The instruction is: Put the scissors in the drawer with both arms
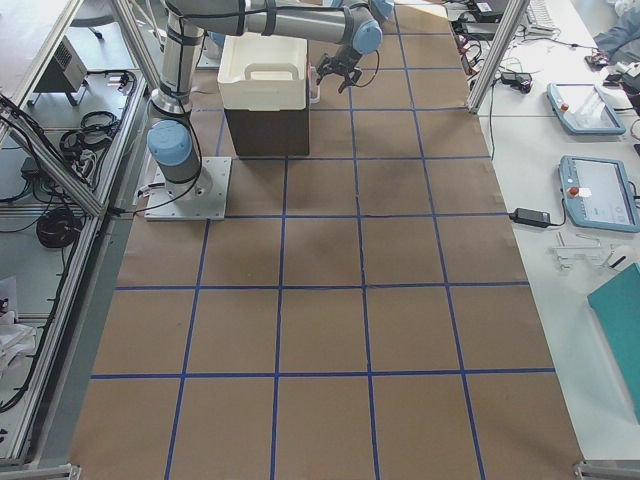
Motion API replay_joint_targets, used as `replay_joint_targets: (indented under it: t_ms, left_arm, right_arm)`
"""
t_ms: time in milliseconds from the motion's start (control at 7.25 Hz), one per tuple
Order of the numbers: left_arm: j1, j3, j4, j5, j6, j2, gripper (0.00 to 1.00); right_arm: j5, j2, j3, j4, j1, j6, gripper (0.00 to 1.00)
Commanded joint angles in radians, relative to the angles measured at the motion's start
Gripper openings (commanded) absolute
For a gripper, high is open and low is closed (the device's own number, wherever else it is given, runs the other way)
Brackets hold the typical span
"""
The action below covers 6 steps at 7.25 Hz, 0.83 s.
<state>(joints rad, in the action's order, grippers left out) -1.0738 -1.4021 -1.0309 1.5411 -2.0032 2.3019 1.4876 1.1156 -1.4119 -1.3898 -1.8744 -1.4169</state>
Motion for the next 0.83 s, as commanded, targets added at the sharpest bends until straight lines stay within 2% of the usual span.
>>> replay_joint_targets:
  t_ms: [0, 138, 276, 414, 552, 690]
  left_arm:
    - [0.0, 0.0, 0.0, 0.001, -0.023, 0.001, 0.81]
    - [0.0, 0.0, 0.015, 0.002, -0.037, 0.002, 0.72]
    - [-0.002, -0.001, 0.025, 0.005, -0.06, 0.002, 0.61]
    - [-0.002, -0.002, 0.025, 0.007, -0.063, 0.002, 0.43]
    - [-0.002, -0.002, 0.031, 0.01, -0.068, 0.001, 0.09]
    - [-0.002, -0.002, 0.031, 0.016, -0.069, 0.001, 0.0]
  right_arm:
    - [0.002, 0.003, -0.022, -0.006, -0.008, -0.002, 0.88]
    - [0.002, 0.003, -0.03, -0.009, -0.009, -0.004, 0.85]
    - [0.002, 0.003, -0.03, -0.012, -0.011, -0.008, 0.77]
    - [0.003, 0.003, -0.03, -0.027, -0.011, -0.01, 0.64]
    - [0.019, 0.003, -0.03, -0.031, -0.014, -0.025, 0.5]
    - [0.026, 0.003, -0.03, -0.038, -0.017, -0.031, 0.45]
